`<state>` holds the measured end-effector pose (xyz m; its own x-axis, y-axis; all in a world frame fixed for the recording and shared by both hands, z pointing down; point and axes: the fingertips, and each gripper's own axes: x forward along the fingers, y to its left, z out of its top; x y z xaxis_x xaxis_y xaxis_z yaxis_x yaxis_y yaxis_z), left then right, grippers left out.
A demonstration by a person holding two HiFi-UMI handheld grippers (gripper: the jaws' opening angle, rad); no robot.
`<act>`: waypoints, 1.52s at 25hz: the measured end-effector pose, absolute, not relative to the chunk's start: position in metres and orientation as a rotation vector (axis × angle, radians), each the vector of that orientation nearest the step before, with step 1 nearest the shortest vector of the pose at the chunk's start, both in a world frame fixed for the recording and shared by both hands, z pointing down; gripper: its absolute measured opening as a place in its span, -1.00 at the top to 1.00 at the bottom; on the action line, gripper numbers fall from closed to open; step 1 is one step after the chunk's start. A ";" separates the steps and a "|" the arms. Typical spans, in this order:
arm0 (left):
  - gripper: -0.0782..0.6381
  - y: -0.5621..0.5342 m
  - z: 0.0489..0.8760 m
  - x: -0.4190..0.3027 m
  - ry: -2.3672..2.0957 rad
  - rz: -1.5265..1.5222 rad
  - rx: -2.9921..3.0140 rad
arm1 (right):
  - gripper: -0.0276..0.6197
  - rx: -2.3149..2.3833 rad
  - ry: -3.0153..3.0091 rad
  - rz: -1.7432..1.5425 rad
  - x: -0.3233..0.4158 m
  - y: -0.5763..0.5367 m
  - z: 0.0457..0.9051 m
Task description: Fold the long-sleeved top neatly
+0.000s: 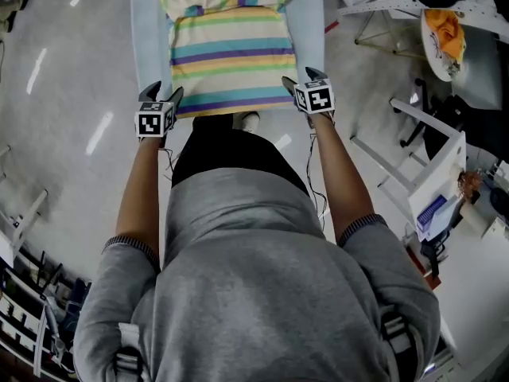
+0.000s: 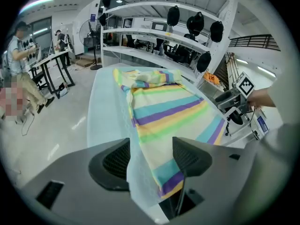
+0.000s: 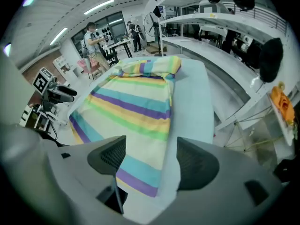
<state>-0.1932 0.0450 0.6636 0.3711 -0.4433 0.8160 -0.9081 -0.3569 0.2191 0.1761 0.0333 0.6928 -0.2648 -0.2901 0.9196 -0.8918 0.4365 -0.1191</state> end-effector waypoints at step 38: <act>0.67 0.142 0.708 -0.185 -1.237 0.780 1.775 | 0.78 1.058 -1.765 0.915 0.193 0.117 0.724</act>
<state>-0.1852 0.1422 0.7081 0.3262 -0.4389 0.8372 -0.9447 -0.1840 0.2716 0.1931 0.1171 0.7239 -0.2700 -0.2841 0.9200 -0.9157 0.3711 -0.1541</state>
